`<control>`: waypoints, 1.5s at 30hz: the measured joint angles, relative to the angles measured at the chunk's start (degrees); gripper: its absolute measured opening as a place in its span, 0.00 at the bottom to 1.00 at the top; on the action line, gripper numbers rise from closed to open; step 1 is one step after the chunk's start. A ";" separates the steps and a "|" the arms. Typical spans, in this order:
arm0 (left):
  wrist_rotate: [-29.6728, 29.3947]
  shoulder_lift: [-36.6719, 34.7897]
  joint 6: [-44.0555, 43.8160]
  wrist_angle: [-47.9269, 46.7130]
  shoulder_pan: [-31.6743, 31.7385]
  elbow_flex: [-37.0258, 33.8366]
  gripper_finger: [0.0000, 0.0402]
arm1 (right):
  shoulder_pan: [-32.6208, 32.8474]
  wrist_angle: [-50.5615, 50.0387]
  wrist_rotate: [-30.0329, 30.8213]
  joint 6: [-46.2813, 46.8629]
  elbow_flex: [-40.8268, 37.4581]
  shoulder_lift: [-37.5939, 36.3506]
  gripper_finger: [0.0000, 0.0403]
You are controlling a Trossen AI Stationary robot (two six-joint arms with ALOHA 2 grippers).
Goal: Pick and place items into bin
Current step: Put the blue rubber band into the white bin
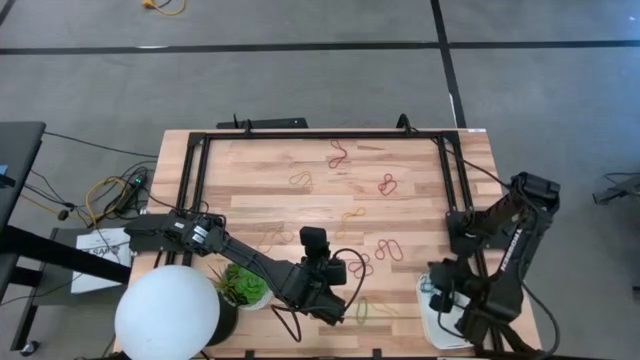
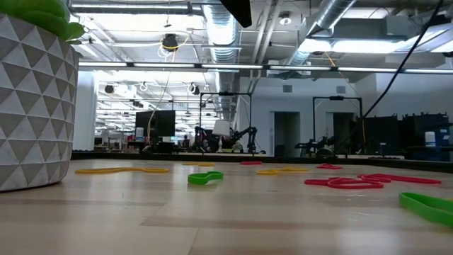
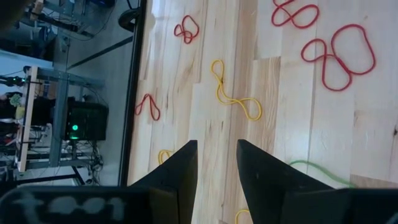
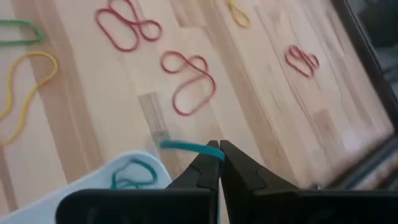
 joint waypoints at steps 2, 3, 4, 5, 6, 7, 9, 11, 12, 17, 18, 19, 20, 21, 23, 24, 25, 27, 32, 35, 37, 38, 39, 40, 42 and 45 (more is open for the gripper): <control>0.00 0.00 0.00 0.00 0.00 0.00 0.26 | -0.65 2.01 1.96 -3.37 0.00 0.00 0.00; 0.00 0.00 -0.01 0.00 0.00 0.00 0.26 | -0.77 3.49 2.45 -5.57 0.00 0.00 0.00; -0.01 0.00 -0.01 0.00 0.00 0.00 0.26 | -0.77 5.41 2.60 -8.21 0.00 0.00 0.00; -0.02 0.00 -0.02 0.00 0.00 0.00 0.26 | -0.72 7.39 2.73 -10.74 0.00 0.00 0.00; 0.00 0.00 0.00 0.00 0.00 0.00 0.26 | -0.68 9.13 3.03 -12.87 0.00 0.00 0.00; 0.02 0.00 0.00 0.00 0.00 0.00 0.26 | -0.44 11.20 3.14 -14.86 0.00 0.00 0.00; 0.02 0.00 0.00 0.00 0.00 0.00 0.26 | 0.38 14.24 3.08 -18.47 0.45 0.02 0.00; 0.02 0.00 0.00 -0.03 0.00 0.00 0.26 | 1.75 14.13 3.28 -19.76 1.97 0.02 0.00; 0.02 0.00 0.00 -0.02 0.00 0.00 0.26 | 2.42 14.06 3.21 -19.54 3.06 0.02 0.00; 0.04 0.00 0.00 -0.04 0.00 0.00 0.26 | 6.26 9.90 -0.93 -9.19 8.81 -0.09 0.00; 0.04 0.00 0.00 -0.04 0.00 0.00 0.26 | 6.95 8.93 -1.87 -6.79 9.42 -0.07 0.00; 0.04 0.00 0.00 -0.04 0.00 0.02 0.26 | 7.57 7.93 -2.63 -4.74 9.81 -0.06 0.00; 0.05 0.00 0.00 -0.04 0.00 0.02 0.26 | 8.05 6.85 -2.93 -2.74 9.94 -0.06 0.00; 0.07 0.00 0.00 -0.04 0.00 0.02 0.26 | 8.44 5.43 -3.22 -0.64 9.90 -0.06 0.00; 0.07 0.00 0.00 -0.02 0.00 0.02 0.26 | 9.07 1.54 -5.13 4.61 9.22 -0.02 0.00; 0.07 0.00 0.00 -0.02 0.00 0.02 0.26 | 9.24 -0.67 -6.74 7.54 8.90 0.20 0.00; 0.18 0.00 -0.01 -0.02 0.02 0.02 0.26 | 9.27 -2.51 -8.31 10.13 8.41 0.31 0.00; 0.38 0.00 -0.01 -0.02 0.00 0.02 0.26 | 9.27 -4.25 -10.67 13.57 6.55 0.33 0.00; 0.42 0.00 -0.02 -0.02 0.00 0.02 0.26 | 9.18 -1.03 -13.17 14.61 2.27 0.35 0.00; 0.42 0.00 -0.02 -0.02 0.00 0.02 0.26 | 8.87 1.62 -14.90 14.63 0.86 0.39 0.04; 0.42 0.00 -0.02 -0.02 0.00 0.02 0.26 | 8.73 2.10 -16.50 14.66 0.72 0.39 0.07; 0.42 0.02 -0.02 -0.02 0.00 0.02 0.26 | 8.61 2.03 -16.72 14.66 0.72 0.39 0.09; 0.42 0.02 -0.02 -0.02 0.00 0.02 0.26 | 8.36 1.94 -17.06 14.66 0.72 0.39 0.11; 0.42 0.02 -0.02 -0.02 0.00 0.02 0.26 | 8.13 1.73 -17.18 14.66 0.72 0.39 0.13; 0.42 0.02 0.00 -0.05 -0.01 0.04 0.26 | 7.98 1.19 -17.22 14.66 0.72 0.39 0.16; 0.40 0.02 0.00 -0.54 -0.09 0.04 0.26 | 7.52 1.26 -18.34 14.66 0.72 0.39 0.20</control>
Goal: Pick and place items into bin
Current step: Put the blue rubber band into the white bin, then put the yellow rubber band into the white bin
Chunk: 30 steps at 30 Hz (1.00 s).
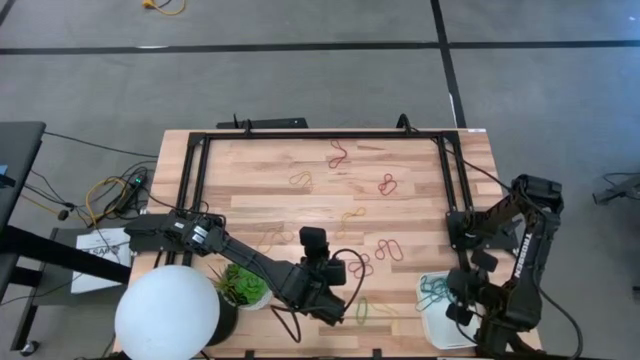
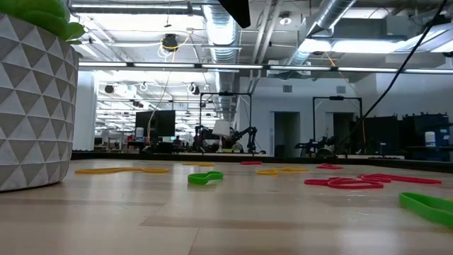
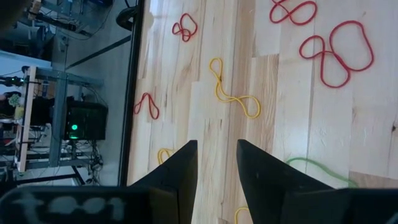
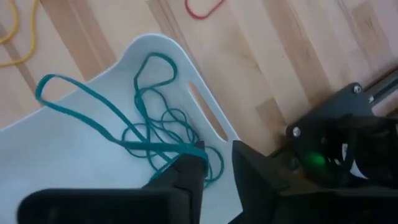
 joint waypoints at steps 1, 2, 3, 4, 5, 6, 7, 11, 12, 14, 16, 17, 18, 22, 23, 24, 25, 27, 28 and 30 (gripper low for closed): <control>0.00 0.00 0.00 -0.16 -0.06 0.00 0.26 | -0.27 -0.03 -1.09 0.06 0.00 0.00 0.21; 0.00 0.00 -0.02 -0.40 -0.06 0.00 0.26 | -0.51 -0.09 -2.59 0.36 0.00 0.00 0.22; 0.00 0.00 -0.02 -0.62 -0.08 0.00 0.26 | -0.68 -0.36 -4.55 1.40 0.00 0.00 0.23; 0.00 0.00 -0.02 -0.81 -0.08 0.00 0.26 | -0.98 -1.10 -6.57 2.66 0.00 0.00 0.24; 0.00 0.00 -0.05 -1.09 -0.08 0.00 0.26 | -1.20 -1.89 -8.39 3.77 0.00 0.00 0.25; -0.01 0.00 -0.25 -1.35 -0.08 0.00 0.26 | -1.37 -2.18 -9.60 4.42 0.00 0.00 0.25; 0.00 0.00 -0.44 -1.48 -0.08 0.00 0.26 | -1.46 -2.23 -10.08 4.42 0.00 0.00 0.26; -0.01 0.00 -0.67 -1.65 -0.08 0.00 0.26 | -1.49 -2.52 -10.40 4.50 0.00 0.00 0.26; -0.02 0.00 -0.67 -1.65 -0.08 0.00 0.26 | -1.51 -2.48 -11.03 4.50 0.00 0.00 0.26; -0.02 0.00 -0.71 -1.94 -0.10 0.00 0.26 | -1.78 -2.48 -12.20 4.49 0.00 0.00 0.26; -0.02 0.00 -1.37 -2.68 -0.10 0.00 0.26 | -1.79 -2.48 -12.85 4.48 0.00 0.00 0.26; -0.02 0.00 -1.77 -3.11 -0.10 0.00 0.26 | -1.79 -2.49 -12.93 4.49 0.00 0.00 0.26; -0.02 0.00 -2.13 -3.32 -0.10 0.00 0.26 | -1.79 -2.48 -12.95 4.48 0.00 0.00 0.26; -0.02 0.00 -2.60 -3.44 -0.12 0.00 0.26 | -1.77 -2.39 -8.42 3.81 0.00 0.00 0.26; -0.02 0.00 -2.60 -3.42 -0.13 0.00 0.26 | -1.77 -1.89 -5.57 2.80 0.00 -0.02 0.26; -0.05 0.00 -2.60 -3.44 -0.13 0.00 0.26 | -1.77 -0.84 -2.39 1.53 0.00 -0.02 0.26; -0.22 -0.11 -2.60 -3.44 -0.13 0.00 0.26 | -1.79 0.64 0.62 0.07 0.00 -0.02 0.26; -0.33 -0.70 -2.73 -3.42 -0.14 0.00 0.26 | -1.85 3.33 3.99 -2.26 0.00 -0.02 0.26; -0.33 -1.28 -2.72 -3.49 -0.29 0.11 0.26 | -1.90 4.38 4.28 -3.05 0.00 -0.02 0.26; -0.47 -3.14 -2.07 -3.36 -0.69 0.74 0.26 | -2.47 5.41 3.79 -3.54 0.00 -0.02 0.26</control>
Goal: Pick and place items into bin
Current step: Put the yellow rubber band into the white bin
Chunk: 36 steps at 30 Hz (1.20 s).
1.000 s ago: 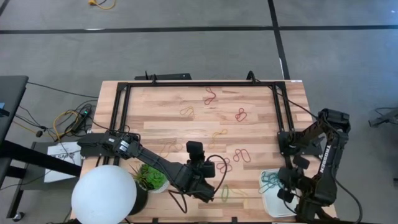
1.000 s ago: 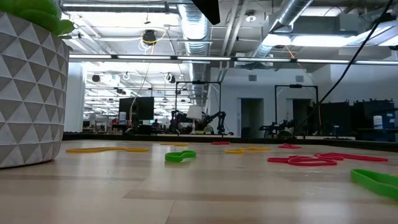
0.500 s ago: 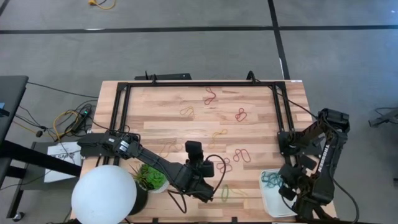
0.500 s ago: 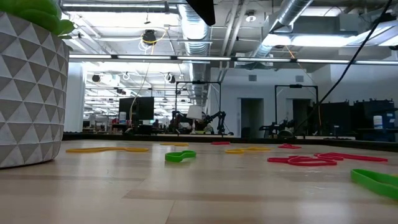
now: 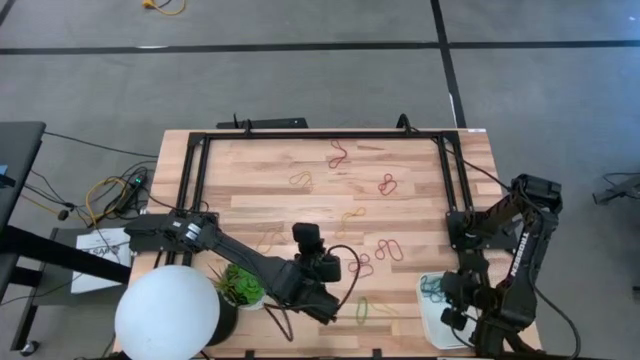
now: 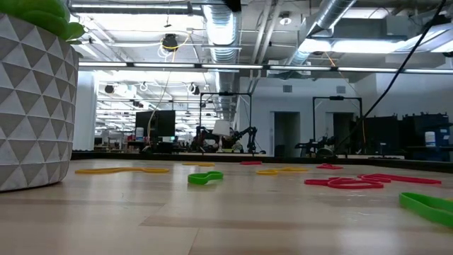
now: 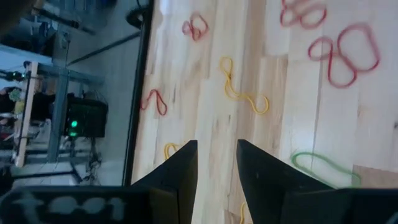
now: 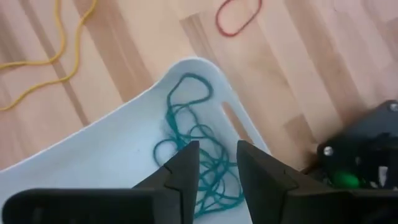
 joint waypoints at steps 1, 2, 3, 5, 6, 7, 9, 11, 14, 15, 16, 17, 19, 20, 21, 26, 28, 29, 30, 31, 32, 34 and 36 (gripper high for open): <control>-0.45 -1.24 0.60 -0.11 -0.29 0.26 0.26 | -0.23 -0.17 -0.19 -0.02 0.00 0.00 0.26; -1.28 -2.59 1.11 -0.08 -0.51 0.41 0.26 | -0.40 -0.45 -0.04 -0.24 0.00 0.00 0.26; -2.58 -4.12 1.45 -0.09 -0.83 0.42 0.26 | -0.44 -0.57 0.44 -1.29 0.00 0.00 0.26; -5.57 -7.17 1.63 -0.08 -1.22 0.42 0.26 | -0.45 -0.54 4.07 -4.70 0.00 0.00 0.26; -6.94 -8.87 1.64 -0.08 -1.36 0.42 0.26 | -0.40 -0.47 7.21 -6.42 0.00 0.00 0.26; -7.93 -10.48 1.62 -0.09 -1.33 0.42 0.26 | -0.39 -0.25 10.97 -7.90 0.00 0.00 0.26; -9.16 -13.64 1.62 -0.10 -1.08 0.44 0.26 | -0.50 -0.12 18.34 -11.13 0.47 0.00 0.26; -9.24 -16.53 1.62 -0.08 -0.68 -0.50 0.26 | -0.55 0.29 25.49 -15.37 1.09 -0.02 0.25; -9.19 -20.55 1.62 -0.08 0.22 -3.54 0.26 | -0.53 1.92 40.67 -21.91 1.14 -0.02 0.25; -9.39 -21.98 1.66 -0.02 0.63 -5.12 0.26 | -0.64 2.76 44.97 -24.40 1.16 -0.02 0.25; -9.52 -23.36 1.65 -0.06 1.06 -6.93 0.26 | -1.02 3.89 47.28 -27.30 1.18 -0.02 0.25; -9.58 -24.86 1.58 0.00 1.71 -9.01 0.26 | -1.66 5.10 48.01 -30.50 1.18 -0.02 0.25; -9.45 -28.04 0.30 0.01 3.13 -14.30 0.26 | -2.98 7.28 47.08 -34.71 1.16 -0.12 0.25; -9.07 -29.74 -0.59 0.04 3.97 -17.37 0.26 | -3.57 8.44 45.93 -36.11 1.16 -0.34 0.25; -8.73 -31.53 -1.27 0.27 4.74 -20.81 0.26 | -4.20 9.79 44.28 -37.58 1.16 -0.67 0.24; -2.79 -41.00 0.32 13.74 9.15 -40.95 0.26 | -7.98 17.10 35.66 -48.05 1.16 -3.08 0.22; 2.63 -44.60 7.17 26.10 11.55 -49.38 0.26 | -10.37 20.36 33.84 -54.03 1.18 -4.95 0.21; 6.03 -46.11 10.91 32.61 12.93 -53.33 0.26 | -11.61 21.34 33.19 -56.74 1.18 -5.99 0.20; 9.26 -47.59 14.53 39.09 14.45 -57.01 0.26 | -12.86 21.83 32.74 -58.90 1.16 -7.26 0.20; 12.55 -48.86 18.25 45.65 16.02 -60.55 0.26 | -14.30 22.27 32.77 -60.76 1.16 -8.98 0.19; 15.39 -49.96 21.65 51.85 17.69 -63.85 0.26 | -15.74 22.45 32.77 -62.41 1.16 -10.86 0.19; 19.59 -51.26 26.50 62.37 21.31 -69.06 0.26 | -18.90 22.34 32.60 -65.69 1.16 -14.90 0.18; 22.62 -51.65 28.46 68.98 25.45 -72.71 0.26 | -22.32 22.55 31.66 -68.30 1.16 -19.33 0.18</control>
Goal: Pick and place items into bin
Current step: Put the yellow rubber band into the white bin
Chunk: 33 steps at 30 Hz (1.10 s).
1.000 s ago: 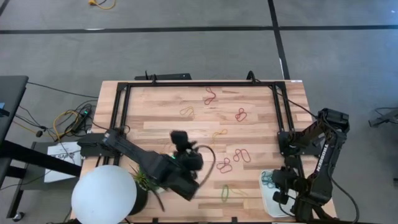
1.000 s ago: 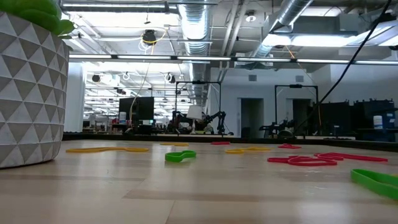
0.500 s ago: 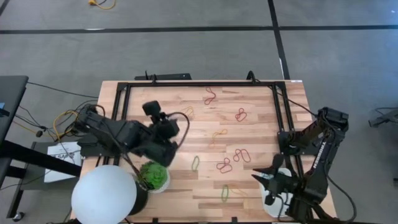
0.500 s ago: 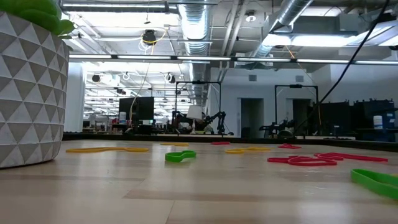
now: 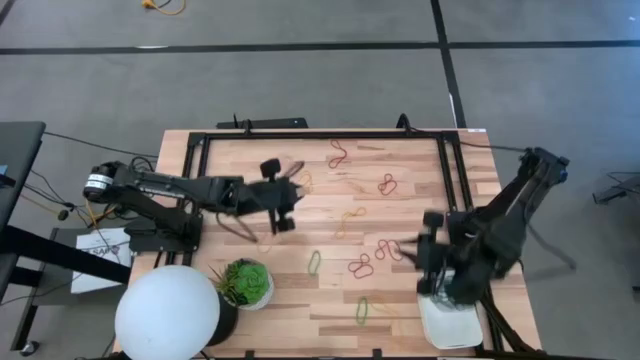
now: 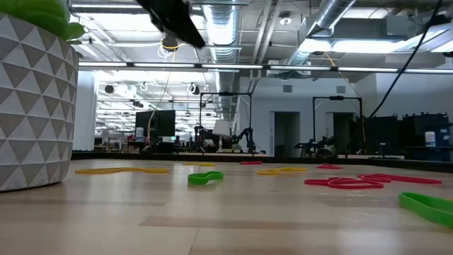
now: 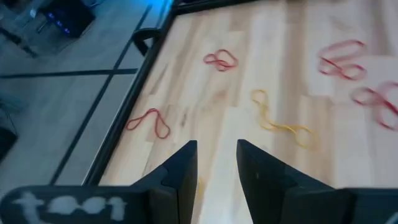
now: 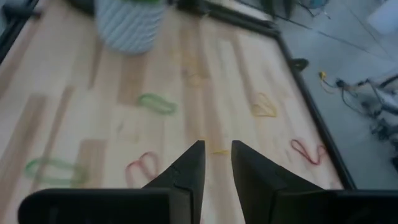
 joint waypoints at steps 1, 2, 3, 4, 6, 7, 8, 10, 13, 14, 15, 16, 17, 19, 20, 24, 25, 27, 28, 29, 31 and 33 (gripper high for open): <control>1.45 0.02 -0.07 2.74 2.00 -1.38 0.26 | -2.04 0.69 -1.05 -1.30 -0.02 -2.28 0.18; 3.09 0.11 -0.87 4.69 4.02 -2.46 0.26 | -4.14 2.72 -2.76 -3.39 -0.49 -4.67 0.18; 4.56 0.46 -2.13 5.92 6.00 -3.19 0.26 | -6.50 5.51 -5.33 -5.98 -1.42 -6.99 0.18; 5.71 1.06 -3.70 7.16 7.75 -3.75 0.26 | -8.99 8.46 -8.34 -8.71 -2.66 -9.01 0.17; 6.61 2.31 -7.93 8.26 10.44 -4.58 0.26 | -14.24 17.33 -15.98 -15.23 -6.59 -12.88 0.17; 6.70 3.05 -10.16 8.43 11.56 -4.63 0.26 | -16.98 22.43 -20.12 -18.78 -9.05 -14.60 0.17; 6.73 3.92 -12.03 9.32 12.44 -4.63 0.26 | -19.77 27.69 -24.09 -22.35 -11.87 -16.11 0.17; 6.94 5.94 -14.58 10.46 13.82 -4.56 0.26 | -24.84 38.06 -30.95 -28.37 -18.10 -17.91 0.17; 8.08 10.00 -15.19 13.45 14.89 -4.59 0.26 | -32.03 48.80 -35.12 -32.91 -26.53 -18.11 0.17; 8.46 11.36 -15.21 14.50 15.09 -4.59 0.26 | -34.15 50.95 -34.76 -33.07 -28.52 -17.88 0.17; 8.82 12.85 -15.21 15.61 15.19 -4.59 0.26 | -36.11 52.33 -33.87 -32.56 -30.10 -17.52 0.17; 9.02 14.30 -15.20 16.75 15.25 -4.59 0.26 | -37.87 52.74 -32.65 -31.31 -31.22 -17.05 0.17; 8.98 15.47 -14.85 17.37 15.25 -4.59 0.26 | -39.55 52.24 -31.05 -30.26 -32.12 -16.40 0.17; 7.29 17.21 -13.34 18.48 15.29 -4.45 0.26 | -42.39 50.07 -27.99 -26.62 -33.22 -15.00 0.17; 5.99 17.85 -13.18 18.60 15.29 -4.04 0.26 | -43.42 49.83 -26.66 -23.73 -33.77 -14.13 0.17; 3.37 18.14 -14.21 18.38 15.56 -3.80 0.26 | -46.87 48.34 -26.31 -16.92 -35.19 -9.96 0.17; 3.78 18.14 -15.33 18.05 15.71 -3.80 0.26 | -47.37 48.50 -26.47 -16.77 -35.19 -8.70 0.17; 4.86 18.14 -17.56 17.84 16.13 -3.80 0.26 | -47.78 48.57 -26.50 -16.87 -35.21 -6.13 0.17; 5.27 18.20 -18.69 17.88 16.37 -3.80 0.26 | -47.83 48.61 -26.51 -17.26 -35.23 -4.90 0.17; 5.70 18.77 -19.87 18.20 16.56 -3.77 0.26 | -47.82 48.90 -26.52 -17.93 -35.23 -3.61 0.17; 6.98 20.47 -21.66 17.98 17.01 -3.74 0.26 | -47.74 49.01 -26.59 -18.47 -35.26 -1.59 0.17; 6.95 23.48 -22.24 19.03 17.14 -3.79 0.26 | -47.69 49.94 -26.59 -18.21 -35.23 0.59 0.17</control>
